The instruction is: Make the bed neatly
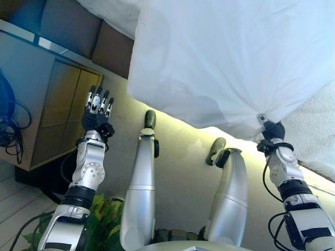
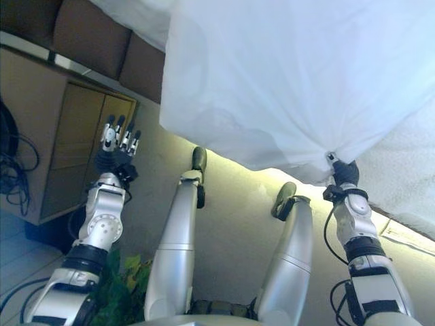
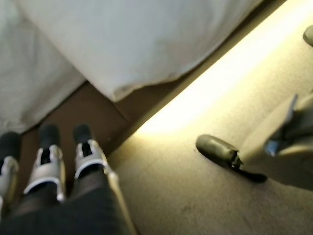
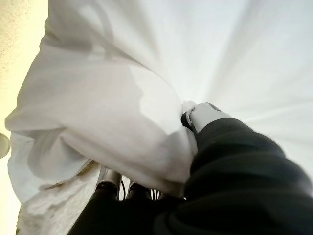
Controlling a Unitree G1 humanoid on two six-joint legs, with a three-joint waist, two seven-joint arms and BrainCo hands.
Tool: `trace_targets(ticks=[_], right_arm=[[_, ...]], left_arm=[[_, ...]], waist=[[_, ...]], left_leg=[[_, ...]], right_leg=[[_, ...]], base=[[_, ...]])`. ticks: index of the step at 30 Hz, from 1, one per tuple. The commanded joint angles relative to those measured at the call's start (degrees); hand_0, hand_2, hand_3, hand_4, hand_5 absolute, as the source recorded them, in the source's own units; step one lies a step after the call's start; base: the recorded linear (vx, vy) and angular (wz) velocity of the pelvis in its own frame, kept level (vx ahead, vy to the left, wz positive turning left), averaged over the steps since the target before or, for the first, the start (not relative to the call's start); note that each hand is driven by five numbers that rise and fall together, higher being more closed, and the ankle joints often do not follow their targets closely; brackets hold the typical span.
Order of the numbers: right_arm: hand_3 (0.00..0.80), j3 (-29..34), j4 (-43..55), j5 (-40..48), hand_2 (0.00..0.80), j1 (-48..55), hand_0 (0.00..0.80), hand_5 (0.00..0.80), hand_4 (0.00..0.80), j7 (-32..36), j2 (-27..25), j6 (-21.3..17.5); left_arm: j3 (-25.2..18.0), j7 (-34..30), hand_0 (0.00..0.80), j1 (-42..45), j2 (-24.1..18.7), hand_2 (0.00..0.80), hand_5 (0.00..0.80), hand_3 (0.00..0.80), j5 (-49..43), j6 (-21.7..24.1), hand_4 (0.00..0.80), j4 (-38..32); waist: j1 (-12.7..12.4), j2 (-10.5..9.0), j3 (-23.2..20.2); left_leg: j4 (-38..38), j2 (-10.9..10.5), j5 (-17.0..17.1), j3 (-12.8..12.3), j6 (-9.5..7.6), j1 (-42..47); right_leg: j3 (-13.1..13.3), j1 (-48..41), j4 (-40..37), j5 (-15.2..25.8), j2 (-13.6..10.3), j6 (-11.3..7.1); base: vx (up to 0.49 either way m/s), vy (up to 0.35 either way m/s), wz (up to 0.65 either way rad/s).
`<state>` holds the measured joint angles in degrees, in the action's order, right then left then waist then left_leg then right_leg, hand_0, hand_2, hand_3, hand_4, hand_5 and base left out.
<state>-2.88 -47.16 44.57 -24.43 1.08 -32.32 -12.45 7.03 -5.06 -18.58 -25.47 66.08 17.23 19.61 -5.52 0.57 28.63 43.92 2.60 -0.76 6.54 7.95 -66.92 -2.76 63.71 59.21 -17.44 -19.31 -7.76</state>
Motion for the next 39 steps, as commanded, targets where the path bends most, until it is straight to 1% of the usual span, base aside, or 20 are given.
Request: trace_targets(ticks=[1,5,8,11,13,17,20,21,22,23,24,25,27,29,30,31,33,36,38,39], right_arm=[[0.800,5.40,-9.63,1.84,0.800,12.60,0.800,0.800,0.800,-1.48,-1.84,0.05],[0.800,6.94,-14.50,1.37,0.800,14.52,0.800,0.800,0.800,-0.99,-1.74,1.05],[0.800,7.66,-18.14,0.75,0.800,15.40,0.800,0.800,0.800,-1.87,-1.50,2.76],[0.800,9.21,-20.87,3.55,0.800,16.19,0.800,0.800,0.800,-3.61,-1.64,4.83],[0.800,10.64,-23.06,5.22,0.800,16.54,0.800,0.800,0.800,-5.48,-2.26,6.43],[0.800,12.79,-26.80,5.91,0.800,17.27,0.800,0.800,0.800,-12.55,-3.39,10.60],[0.800,13.02,-27.52,5.95,0.800,17.41,0.800,0.800,0.800,-13.24,-3.58,10.93],[0.800,12.00,-26.03,3.89,0.800,17.22,0.800,0.800,0.800,-12.58,-3.09,9.43],[0.800,11.26,-24.39,4.18,0.800,16.87,0.800,0.800,0.800,-11.11,-2.73,9.38],[0.668,10.31,-22.65,3.27,0.668,16.46,0.668,0.668,0.668,-10.22,-2.29,9.48],[0.216,8.94,-20.55,1.66,0.216,16.07,0.216,0.216,0.216,-9.98,-1.74,8.85],[0.000,7.45,-18.20,-0.06,0.000,15.89,0.000,0.000,0.000,-10.27,-1.23,9.04],[0.000,4.93,-14.36,-2.12,0.000,15.87,0.000,0.000,0.000,-10.84,-0.64,9.83],[0.000,2.70,-12.41,-7.37,0.000,15.53,0.000,0.000,0.000,-11.60,-0.36,10.57],[0.000,0.80,-11.15,-10.09,0.000,15.20,0.000,0.000,0.000,-11.99,-0.38,11.55],[0.000,-0.05,-10.74,-11.19,0.000,15.04,0.000,0.000,0.000,-12.03,-0.39,12.09],[0.000,-2.53,-10.40,-13.34,0.000,14.29,0.000,0.000,0.000,-13.53,-0.14,12.72],[0.000,-5.23,-11.01,-19.75,0.000,13.61,0.000,0.000,0.000,-16.81,-0.15,14.11],[0.000,-6.03,-11.87,-19.90,0.000,13.35,0.000,0.000,0.000,-17.71,-0.09,14.94],[0.000,-6.12,-12.90,-19.48,0.000,13.27,0.000,0.000,0.000,-18.55,0.02,15.97]], left_arm=[[-4.16,-2.23,0.000,2.05,1.18,0.000,0.000,0.000,1.11,3.59,0.000,2.78],[-4.67,-2.90,0.000,1.96,0.75,0.000,0.000,0.000,1.18,3.56,0.000,3.76],[-4.64,-3.39,0.000,1.92,0.33,0.000,0.000,0.000,0.79,3.51,0.000,4.25],[-4.74,-3.99,0.000,2.06,0.11,0.000,0.000,0.000,0.04,3.57,0.000,4.38],[-4.55,-4.30,0.000,2.07,-0.07,0.000,0.000,0.000,-0.02,3.91,0.000,4.68],[-3.99,-4.50,0.000,2.29,-0.59,0.000,0.000,0.000,0.80,4.33,0.000,4.55],[-3.72,-4.36,0.000,2.40,-0.57,0.000,0.000,0.000,0.83,4.49,0.000,4.28],[-2.86,-3.13,0.000,2.99,-0.57,0.000,0.000,0.000,0.91,4.08,0.000,1.90],[-3.00,-3.05,0.000,3.26,-0.42,0.000,0.000,0.000,0.71,3.66,0.000,1.28],[-3.16,-3.07,0.000,3.50,-0.38,0.000,0.000,0.000,0.58,3.24,0.000,0.87],[-3.20,-3.17,0.000,3.73,-0.31,0.000,0.000,0.000,0.46,2.93,0.000,0.57],[-3.29,-3.11,0.000,3.95,-0.23,0.000,0.000,0.000,0.25,2.75,0.000,0.22],[-3.53,-3.51,0.000,4.56,-0.24,0.000,0.000,0.000,0.24,2.51,0.000,-0.14],[-3.55,-4.20,0.000,4.77,-0.15,0.000,0.000,0.000,0.41,2.74,0.000,0.22],[-3.49,-4.34,0.000,4.73,-0.08,0.000,0.000,0.000,0.56,2.82,0.000,0.29],[-3.52,-4.38,0.000,4.71,-0.03,0.000,0.000,0.000,0.61,2.80,0.000,0.27],[-3.38,-4.10,0.000,4.26,0.31,0.000,0.000,0.000,0.30,2.77,0.000,0.32],[-2.91,-3.98,0.000,3.78,0.46,0.000,0.000,0.000,0.25,3.14,0.000,0.55],[-2.60,-3.78,0.000,3.49,0.41,0.000,0.000,0.000,0.51,3.16,0.000,0.53],[-2.49,-3.59,0.000,3.30,0.33,0.000,0.000,0.000,0.70,3.05,0.000,0.46]], waist=[[1.94,1.02,-2.83],[2.05,0.48,-3.25],[1.94,0.23,-3.40],[1.74,-0.01,-3.31],[1.69,-0.05,-3.33],[1.60,-0.06,-3.14],[1.60,0.05,-2.99],[1.50,0.38,-2.47],[1.38,0.42,-2.42],[1.26,0.44,-2.47],[1.13,0.44,-2.54],[1.06,0.38,-2.65],[0.91,0.24,-2.99],[0.82,0.27,-3.11],[0.74,0.39,-3.21],[0.72,0.43,-3.30],[0.60,0.63,-3.47],[0.60,1.12,-3.51],[0.62,1.32,-3.54],[0.59,1.40,-3.54]], left_leg=[[10.57,-0.20,-8.52,-0.18,-3.54,-2.73],[10.85,0.02,-8.71,-0.19,-3.56,-3.01],[11.18,0.03,-8.93,-0.14,-3.59,-3.22],[11.38,-0.01,-9.37,-0.05,-3.70,-3.10],[11.54,-0.16,-9.56,0.00,-3.81,-3.20],[12.06,-0.23,-9.91,-0.06,-4.10,-3.30],[12.27,-0.27,-9.98,-0.07,-4.23,-3.36],[13.00,-0.86,-9.96,-0.14,-4.65,-3.68],[13.20,-1.10,-10.02,-0.21,-4.74,-3.84],[13.34,-1.23,-10.04,-0.25,-4.76,-3.99],[13.38,-1.31,-10.01,-0.26,-4.77,-4.13],[13.26,-1.35,-9.92,-0.28,-4.77,-4.23],[12.89,-1.29,-9.80,-0.34,-4.71,-4.37],[12.56,-1.29,-9.69,-0.41,-4.73,-4.31],[12.45,-1.27,-9.59,-0.53,-4.73,-4.39],[12.40,-1.28,-9.55,-0.57,-4.72,-4.44],[12.35,-1.34,-9.51,-0.66,-4.73,-4.57],[12.67,-1.63,-9.40,-0.81,-4.73,-5.24],[12.56,-1.68,-9.25,-0.91,-4.74,-5.35],[12.40,-1.68,-9.21,-0.94,-4.74,-5.34]], right_leg=[[2.09,3.27,-5.77,12.59,2.10,0.87],[2.03,3.25,-6.00,12.63,2.33,0.95],[1.89,3.24,-6.13,12.72,2.41,0.92],[1.64,2.86,-6.57,12.76,2.35,0.86],[1.58,2.89,-6.59,12.79,2.47,0.86],[1.46,2.67,-6.52,12.71,2.66,0.93],[1.52,2.73,-6.37,12.70,2.69,0.99],[1.75,3.06,-5.98,12.96,2.84,1.30],[1.78,3.19,-5.87,12.92,2.86,1.42],[1.80,3.34,-5.72,12.85,2.85,1.53],[1.80,3.50,-5.65,12.86,2.78,1.60],[1.77,3.62,-5.75,12.96,2.69,1.62],[1.64,3.76,-6.04,13.02,2.47,1.67],[1.56,3.80,-6.14,13.01,2.32,1.73],[1.55,3.99,-6.13,13.04,2.18,1.78],[1.57,4.14,-6.08,13.04,2.09,1.79],[1.68,4.51,-5.78,12.90,1.84,1.83],[1.97,5.39,-4.99,12.74,1.74,1.85],[2.10,5.62,-4.88,12.74,1.77,1.82],[2.14,5.65,-4.97,12.77,1.71,1.72]], base=[[-0.007,0.004,0.04],[0.000,0.000,0.00],[0.000,0.000,0.00],[0.014,-0.035,0.01],[0.000,0.000,0.00],[0.010,-0.012,0.04],[0.006,-0.004,0.07],[0.011,-0.005,0.08],[0.000,0.000,0.00],[0.010,-0.003,0.03],[0.000,0.000,0.00],[0.000,0.000,0.00],[0.018,-0.008,-0.04],[0.000,0.000,0.00],[0.000,0.000,0.00],[0.026,0.030,-0.01],[0.011,0.017,0.00],[0.015,0.036,0.00],[0.000,0.000,0.00],[0.000,0.000,0.00]])
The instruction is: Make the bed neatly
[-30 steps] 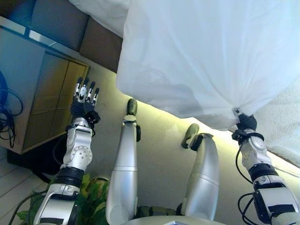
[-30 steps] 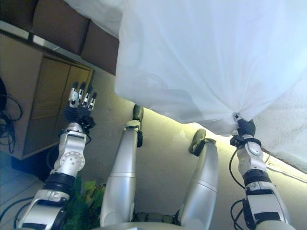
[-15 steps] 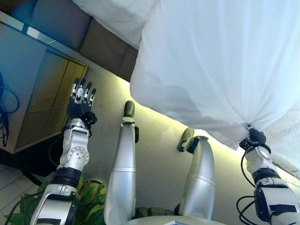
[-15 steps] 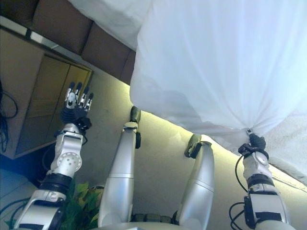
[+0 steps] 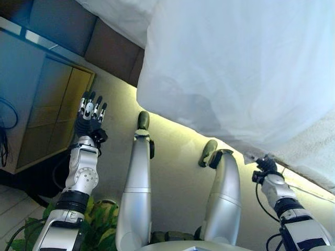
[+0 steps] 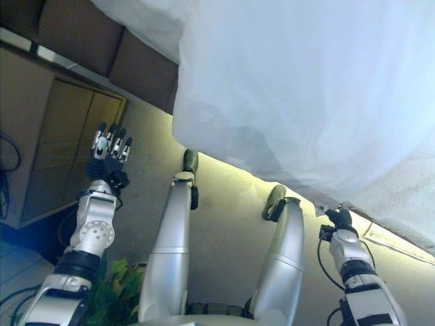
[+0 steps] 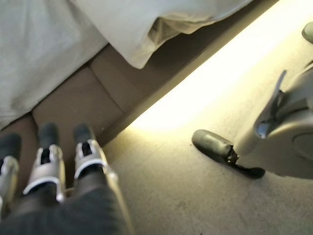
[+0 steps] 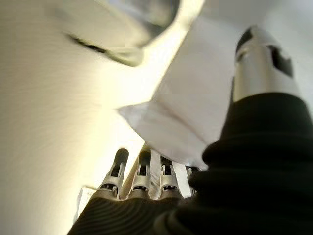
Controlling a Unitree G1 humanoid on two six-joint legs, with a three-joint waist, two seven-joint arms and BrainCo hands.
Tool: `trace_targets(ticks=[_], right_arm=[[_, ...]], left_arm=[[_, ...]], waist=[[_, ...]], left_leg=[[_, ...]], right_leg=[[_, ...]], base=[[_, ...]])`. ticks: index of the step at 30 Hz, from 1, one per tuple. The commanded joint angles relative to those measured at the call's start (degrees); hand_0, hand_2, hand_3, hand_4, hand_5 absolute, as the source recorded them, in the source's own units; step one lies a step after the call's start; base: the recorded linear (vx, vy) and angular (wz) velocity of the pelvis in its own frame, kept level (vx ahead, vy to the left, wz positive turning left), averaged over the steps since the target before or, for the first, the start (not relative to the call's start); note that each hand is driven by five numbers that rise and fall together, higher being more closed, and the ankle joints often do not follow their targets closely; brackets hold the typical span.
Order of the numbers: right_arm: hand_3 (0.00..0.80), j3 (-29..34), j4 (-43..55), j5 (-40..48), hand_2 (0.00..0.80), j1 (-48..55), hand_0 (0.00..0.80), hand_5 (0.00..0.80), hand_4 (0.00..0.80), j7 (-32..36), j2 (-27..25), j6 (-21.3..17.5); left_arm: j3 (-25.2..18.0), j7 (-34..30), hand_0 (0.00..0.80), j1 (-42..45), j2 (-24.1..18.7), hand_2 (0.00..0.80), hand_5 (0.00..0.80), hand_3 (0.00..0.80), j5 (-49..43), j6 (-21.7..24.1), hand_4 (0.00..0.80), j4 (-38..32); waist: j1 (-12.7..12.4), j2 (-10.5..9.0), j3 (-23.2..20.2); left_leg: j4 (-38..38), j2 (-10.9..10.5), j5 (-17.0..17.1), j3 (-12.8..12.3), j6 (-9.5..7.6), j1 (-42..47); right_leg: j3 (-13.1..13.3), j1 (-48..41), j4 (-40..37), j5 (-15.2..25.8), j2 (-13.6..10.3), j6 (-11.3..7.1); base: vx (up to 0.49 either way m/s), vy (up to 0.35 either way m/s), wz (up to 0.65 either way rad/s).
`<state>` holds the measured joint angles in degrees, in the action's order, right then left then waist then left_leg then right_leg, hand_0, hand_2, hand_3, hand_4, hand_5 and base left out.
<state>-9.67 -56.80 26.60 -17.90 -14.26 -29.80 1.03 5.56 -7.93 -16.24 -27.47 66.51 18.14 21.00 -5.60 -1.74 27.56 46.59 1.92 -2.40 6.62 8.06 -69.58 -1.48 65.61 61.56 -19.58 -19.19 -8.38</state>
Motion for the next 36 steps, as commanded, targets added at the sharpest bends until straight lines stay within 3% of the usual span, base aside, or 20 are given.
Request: trace_targets(ticks=[1,11,15,22,25,27,30,33,36], right_arm=[[0.000,0.71,-4.06,-1.36,0.000,6.69,0.000,0.000,0.000,-3.49,-2.45,3.03],[0.000,0.06,-11.90,-6.20,0.000,6.76,0.000,0.000,0.000,-3.30,-2.29,11.89],[0.000,1.68,-16.54,-2.15,0.000,7.19,0.000,0.000,0.000,-4.96,-1.62,11.56],[0.000,6.15,-18.23,3.67,0.000,8.23,0.000,0.000,0.000,-7.54,-2.21,12.05],[0.000,9.21,-18.86,11.34,0.000,9.74,0.000,0.000,0.000,-5.63,-2.31,8.12],[0.000,12.11,-18.70,16.35,0.000,10.84,0.000,0.000,0.000,-3.30,-2.19,4.43],[0.000,16.29,-16.08,25.39,0.000,13.67,0.000,0.000,0.000,2.98,-0.47,-4.27],[0.000,20.15,-9.28,30.86,0.000,18.39,0.000,0.000,0.000,12.46,2.50,-12.72],[0.000,22.47,2.53,34.75,0.000,24.68,0.000,0.000,0.000,17.30,6.05,-15.63]], left_arm=[[-0.96,-0.84,0.000,0.92,2.31,0.000,0.000,0.000,0.43,2.18,0.000,-0.83],[0.56,-1.53,0.000,0.32,2.03,0.000,0.000,0.000,1.59,2.47,0.000,-0.26],[1.54,-1.71,0.000,0.18,2.65,0.000,0.000,0.000,1.65,3.04,0.000,0.53],[1.83,-1.39,0.000,0.42,3.59,0.000,0.000,0.000,1.26,2.40,0.000,2.14],[1.81,-0.33,0.000,0.88,3.38,0.000,0.000,0.000,-0.37,0.23,0.000,1.84],[1.88,0.87,0.000,1.32,3.01,0.000,0.000,0.000,-2.42,-1.77,0.000,1.81],[1.65,1.69,0.000,2.90,2.24,0.000,0.000,0.000,-5.03,-5.53,0.000,2.63],[-0.26,0.67,0.000,6.10,2.10,0.000,0.000,0.000,-7.39,-8.42,0.000,4.03],[-2.32,-0.90,0.000,10.66,3.25,0.000,0.000,0.000,-9.20,-10.13,0.000,4.22]], waist=[[0.64,3.75,-2.44],[0.25,3.51,-1.62],[0.06,3.27,-1.85],[0.03,1.81,-4.03],[0.09,0.89,-5.57],[0.20,-0.05,-6.69],[0.25,-1.76,-8.84],[1.41,-2.90,-11.51],[2.78,-3.34,-14.71]], left_leg=[[9.65,-0.99,-7.50,-1.03,-4.84,-2.70],[6.34,-0.69,-6.06,-0.76,-4.85,-0.80],[1.95,-0.15,-4.94,-0.39,-4.59,3.80],[-8.71,2.64,-2.84,-0.52,-3.74,16.91],[-12.99,3.80,-2.11,-1.54,-3.08,23.05],[-15.54,3.43,-0.09,-1.78,-2.95,25.81],[-19.25,3.99,0.20,-2.19,-2.54,31.47],[-23.87,5.38,0.98,-3.52,-2.18,38.08],[-28.93,6.18,1.79,-5.71,-2.19,44.62]], right_leg=[[0.88,3.73,-7.36,14.93,1.60,2.32],[0.25,1.56,-10.99,16.27,1.64,2.01],[-0.54,-3.12,-16.22,17.68,1.65,1.58],[-3.64,-16.99,-29.29,20.61,0.62,0.25],[-5.41,-23.52,-34.18,21.63,0.28,-0.49],[-6.58,-27.10,-37.28,23.59,-0.09,-0.32],[-7.44,-33.11,-40.88,24.30,0.26,-1.01],[-7.48,-39.46,-45.22,24.77,1.32,-1.59],[-7.22,-44.69,-49.65,25.55,2.11,-2.07]], base=[[0.000,0.000,0.00],[0.001,-0.004,0.00],[0.031,-0.045,0.01],[0.057,-0.046,-0.02],[0.047,-0.076,0.01],[0.001,-0.083,0.02],[0.101,-0.127,0.00],[0.125,-0.054,-0.11],[0.137,0.032,-0.21]])
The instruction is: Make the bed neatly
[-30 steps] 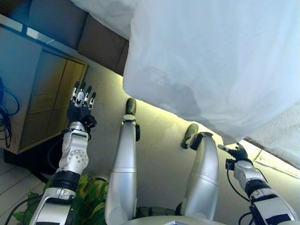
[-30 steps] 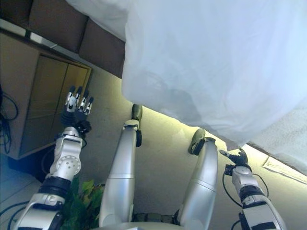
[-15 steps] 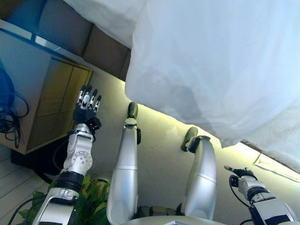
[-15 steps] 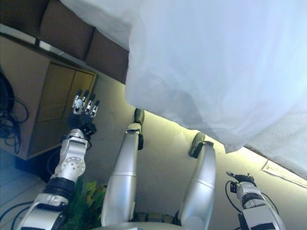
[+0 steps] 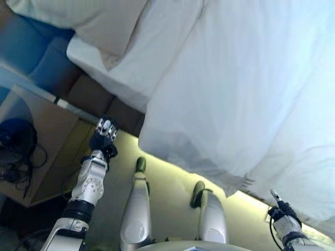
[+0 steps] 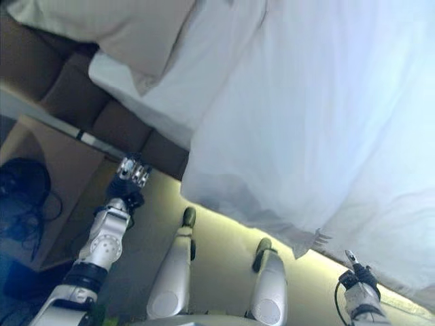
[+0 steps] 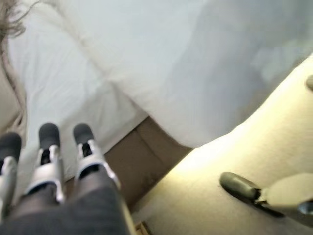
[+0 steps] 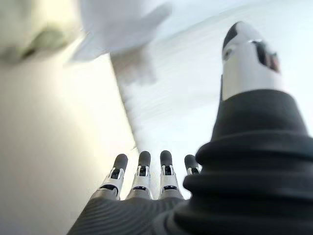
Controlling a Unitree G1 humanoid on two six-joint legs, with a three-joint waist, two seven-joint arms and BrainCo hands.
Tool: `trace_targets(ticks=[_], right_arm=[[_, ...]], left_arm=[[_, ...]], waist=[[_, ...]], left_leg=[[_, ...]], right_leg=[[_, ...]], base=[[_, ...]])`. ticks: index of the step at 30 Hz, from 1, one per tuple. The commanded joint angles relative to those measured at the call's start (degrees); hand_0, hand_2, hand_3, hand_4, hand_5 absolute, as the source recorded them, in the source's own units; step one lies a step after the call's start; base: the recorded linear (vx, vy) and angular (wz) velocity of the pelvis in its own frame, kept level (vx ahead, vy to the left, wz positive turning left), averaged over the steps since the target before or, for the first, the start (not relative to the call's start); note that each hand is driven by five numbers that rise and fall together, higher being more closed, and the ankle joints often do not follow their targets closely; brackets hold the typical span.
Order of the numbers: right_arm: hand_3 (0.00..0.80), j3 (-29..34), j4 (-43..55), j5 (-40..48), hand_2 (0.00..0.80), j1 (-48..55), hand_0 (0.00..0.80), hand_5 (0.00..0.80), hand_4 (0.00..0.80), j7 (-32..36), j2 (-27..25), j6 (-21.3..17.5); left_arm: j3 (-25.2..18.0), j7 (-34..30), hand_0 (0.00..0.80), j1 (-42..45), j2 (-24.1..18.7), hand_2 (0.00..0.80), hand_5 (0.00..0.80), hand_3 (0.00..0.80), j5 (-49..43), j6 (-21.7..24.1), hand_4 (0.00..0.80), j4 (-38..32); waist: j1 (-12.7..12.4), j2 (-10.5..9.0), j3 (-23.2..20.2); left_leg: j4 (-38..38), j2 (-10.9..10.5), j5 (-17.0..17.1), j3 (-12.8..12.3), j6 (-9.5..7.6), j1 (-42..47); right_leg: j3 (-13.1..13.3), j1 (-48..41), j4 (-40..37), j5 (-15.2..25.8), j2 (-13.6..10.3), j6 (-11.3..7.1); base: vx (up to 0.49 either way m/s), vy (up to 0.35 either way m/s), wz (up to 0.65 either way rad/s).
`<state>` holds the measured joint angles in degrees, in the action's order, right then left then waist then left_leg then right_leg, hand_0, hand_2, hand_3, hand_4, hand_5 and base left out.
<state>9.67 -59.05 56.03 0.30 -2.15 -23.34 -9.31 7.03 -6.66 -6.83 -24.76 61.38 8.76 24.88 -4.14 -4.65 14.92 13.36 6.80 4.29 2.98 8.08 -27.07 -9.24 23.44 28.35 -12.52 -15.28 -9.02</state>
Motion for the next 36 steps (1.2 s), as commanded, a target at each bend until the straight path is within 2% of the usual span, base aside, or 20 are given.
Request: trace_targets(ticks=[1,4,8,13,21,23,24,26,32,36], right_arm=[[0.000,3.94,8.61,7.31,0.000,8.53,0.000,0.000,0.000,7.11,0.64,-5.63],[0.000,5.38,15.95,7.68,0.000,11.55,0.000,0.000,0.000,11.11,2.54,-6.33],[0.000,3.14,27.85,3.69,0.000,14.65,0.000,0.000,0.000,7.15,4.79,-4.04],[0.000,-1.03,35.40,-0.94,0.000,16.37,0.000,0.000,0.000,3.77,6.29,-1.98],[0.000,-5.98,40.29,3.02,0.000,15.86,0.000,0.000,0.000,4.10,7.88,-3.07],[0.000,-6.65,40.00,0.54,0.000,15.47,0.000,0.000,0.000,3.19,7.76,-3.25],[0.000,-7.70,39.58,-7.42,0.000,14.62,0.000,0.000,0.000,-0.71,6.44,-3.59],[0.000,-8.85,40.24,-12.46,0.000,13.78,0.000,0.000,0.000,-3.88,4.72,-3.46],[0.000,-9.99,45.07,-11.59,0.000,14.06,0.000,0.000,0.000,-7.57,3.46,-1.52],[0.000,-10.14,45.25,-9.61,0.000,15.13,0.000,0.000,0.000,-4.18,4.18,-0.32]], left_arm=[[-4.42,-2.75,0.000,2.96,1.23,0.000,0.000,0.000,-4.71,-1.35,0.000,0.43],[-4.98,-4.27,0.000,6.62,2.62,0.000,0.000,0.000,-6.48,-2.64,0.000,0.67],[-4.27,-4.87,0.000,10.35,3.78,0.000,0.000,0.000,-9.77,-5.74,0.000,-1.31],[-0.90,-5.00,0.000,12.43,4.68,0.000,0.000,0.000,-12.62,-6.81,0.000,-2.07],[1.83,-5.73,0.000,12.13,5.59,0.000,0.000,0.000,-11.33,-8.93,0.000,-3.07],[1.78,-6.61,0.000,11.98,5.78,0.000,0.000,0.000,-10.69,-9.44,0.000,-3.19],[2.42,-6.87,0.000,11.75,5.75,0.000,0.000,0.000,-10.10,-9.81,0.000,-3.62],[3.19,-6.59,0.000,11.45,5.57,0.000,0.000,0.000,-9.60,-10.08,0.000,-4.35],[3.01,-6.94,0.000,12.38,5.54,0.000,0.000,0.000,-10.76,-9.38,0.000,-5.57],[2.06,-7.60,0.000,13.04,5.72,0.000,0.000,0.000,-11.37,-8.96,0.000,-5.83]], waist=[[1.76,-0.49,-3.59],[2.74,-0.42,-7.65],[3.55,0.55,-11.95],[4.29,1.38,-15.00],[3.92,2.05,-17.70],[3.79,2.00,-17.86],[3.63,2.02,-18.05],[3.53,2.05,-18.11],[3.45,2.19,-18.08],[3.62,2.33,-18.05]], left_leg=[[2.14,1.44,-4.64,-2.95,-2.30,4.90],[-3.11,1.52,-3.88,-5.12,-2.55,11.69],[-7.78,1.52,-3.18,-7.16,-2.86,18.13],[-13.08,0.87,-1.92,-8.02,-3.27,23.10],[-16.79,0.72,-1.30,-9.62,-3.21,26.76],[-16.53,0.82,-1.49,-9.75,-3.21,26.96],[-16.36,0.86,-1.61,-9.84,-3.25,27.25],[-16.28,0.87,-1.63,-9.82,-3.24,27.34],[-15.61,1.26,-1.87,-9.77,-3.13,27.55],[-15.64,1.33,-2.01,-9.76,-3.18,27.96]], right_leg=[[0.71,-4.60,-18.19,18.72,-1.54,-1.66],[0.76,-9.88,-22.55,19.52,-0.94,-2.10],[0.67,-14.53,-24.53,19.26,-0.48,-2.31],[-0.14,-18.32,-27.10,19.23,0.50,-2.20],[-2.08,-21.64,-30.16,19.80,0.77,-2.49],[-2.14,-21.82,-29.96,19.60,0.74,-2.39],[-2.12,-22.08,-29.98,19.56,0.83,-2.27],[-2.03,-22.25,-30.16,19.63,0.97,-2.21],[-1.51,-22.40,-29.93,19.19,1.43,-1.84],[-1.19,-22.63,-30.03,19.04,1.51,-1.74]], base=[[0.151,0.052,-0.17],[0.158,0.061,-0.21],[0.110,0.078,-0.22],[0.038,0.054,-0.07],[-0.013,0.034,-0.02],[0.000,0.000,0.00],[0.000,0.000,0.00],[0.000,0.000,0.00],[0.000,0.000,0.00],[0.000,0.000,0.00]])
